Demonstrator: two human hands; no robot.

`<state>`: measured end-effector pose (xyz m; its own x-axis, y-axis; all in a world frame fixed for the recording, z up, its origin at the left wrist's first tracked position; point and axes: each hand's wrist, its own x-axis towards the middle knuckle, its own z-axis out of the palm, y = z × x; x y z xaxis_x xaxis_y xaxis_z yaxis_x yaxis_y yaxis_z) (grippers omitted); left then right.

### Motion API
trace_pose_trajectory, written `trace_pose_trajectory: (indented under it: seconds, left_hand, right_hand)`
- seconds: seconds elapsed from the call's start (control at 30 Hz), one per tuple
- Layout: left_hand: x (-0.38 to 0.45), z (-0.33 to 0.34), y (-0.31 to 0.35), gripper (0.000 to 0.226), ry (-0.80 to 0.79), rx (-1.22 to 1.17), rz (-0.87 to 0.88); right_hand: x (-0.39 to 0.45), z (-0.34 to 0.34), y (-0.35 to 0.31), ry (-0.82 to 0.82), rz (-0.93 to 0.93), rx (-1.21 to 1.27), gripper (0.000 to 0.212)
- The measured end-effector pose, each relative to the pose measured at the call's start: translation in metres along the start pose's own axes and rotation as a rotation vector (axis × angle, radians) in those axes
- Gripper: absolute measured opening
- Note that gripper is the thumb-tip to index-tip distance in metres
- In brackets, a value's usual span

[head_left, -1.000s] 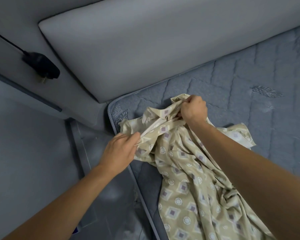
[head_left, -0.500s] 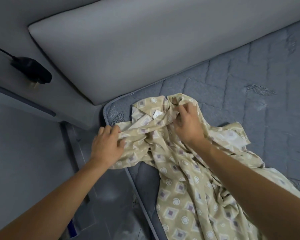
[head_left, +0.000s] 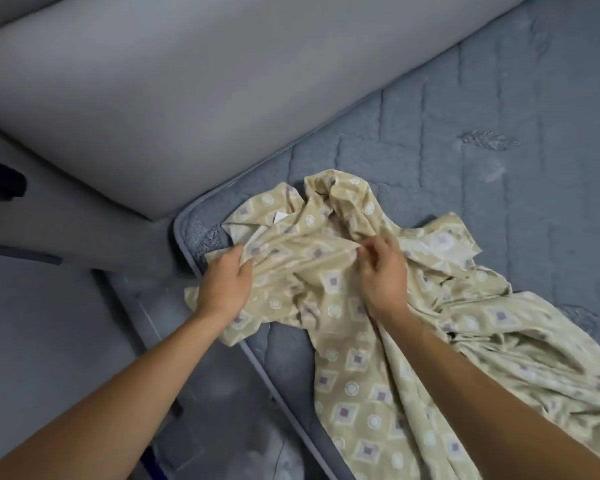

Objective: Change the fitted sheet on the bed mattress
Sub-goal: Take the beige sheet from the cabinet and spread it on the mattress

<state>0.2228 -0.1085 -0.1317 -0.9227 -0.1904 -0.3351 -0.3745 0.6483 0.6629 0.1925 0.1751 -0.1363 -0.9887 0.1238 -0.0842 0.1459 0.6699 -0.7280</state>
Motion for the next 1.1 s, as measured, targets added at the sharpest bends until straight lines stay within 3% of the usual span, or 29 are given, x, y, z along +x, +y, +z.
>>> trace_pose_trajectory:
  seconds: [0.07, 0.17, 0.33, 0.4, 0.47, 0.63, 0.73, 0.83, 0.87, 0.97, 1.03, 1.1]
  left_hand:
    - [-0.002, -0.005, 0.004, 0.042, 0.015, -0.111, 0.019]
    - [-0.001, -0.011, 0.025, 0.056, -0.056, -0.149, -0.031]
    - [-0.012, -0.022, 0.041, 0.049, -0.480, -0.289, -0.149]
    - [-0.022, -0.025, 0.038, 0.047, -0.561, -0.315, -0.143]
    - [-0.037, -0.025, 0.032, 0.047, -0.572, -0.336, -0.142]
    - [-0.088, -0.037, 0.006, 0.040, -0.384, -0.320, -0.103]
    - [-0.101, -0.045, 0.008, 0.047, -0.416, -0.340, -0.123]
    - [-0.090, -0.041, 0.022, 0.011, -0.413, -0.474, -0.215]
    - [-0.083, -0.038, 0.029, 0.024, -0.417, -0.507, -0.297]
    - [-0.035, -0.009, 0.015, 0.101, -0.405, -0.539, -0.506]
    - [-0.007, 0.009, 0.001, 0.115, -0.426, -0.547, -0.564]
    - [-0.004, 0.005, 0.025, 0.105, -0.420, -0.523, -0.573]
  right_hand:
    - [0.005, -0.012, -0.007, 0.101, 0.141, 0.008, 0.017]
    - [0.003, -0.019, -0.015, 0.082, 0.133, -0.085, 0.020]
    - [-0.022, -0.014, -0.021, 0.010, 0.022, -0.119, 0.016]
    - [-0.045, -0.010, -0.020, 0.012, -0.009, -0.121, 0.015]
    - [-0.073, -0.008, -0.019, -0.001, 0.005, -0.121, 0.015]
    - [-0.143, -0.014, -0.026, -0.092, 0.143, -0.113, 0.018]
    - [-0.154, -0.023, -0.029, -0.150, 0.199, -0.152, 0.017]
    - [-0.141, -0.027, -0.027, -0.218, 0.213, -0.220, 0.012]
    - [-0.134, -0.028, -0.025, -0.203, 0.202, -0.224, 0.010]
    - [-0.111, -0.026, -0.019, -0.135, 0.123, -0.221, 0.015]
    - [-0.090, -0.022, -0.018, -0.146, 0.079, -0.260, 0.024]
    - [-0.064, -0.016, -0.022, -0.118, 0.010, -0.311, 0.027]
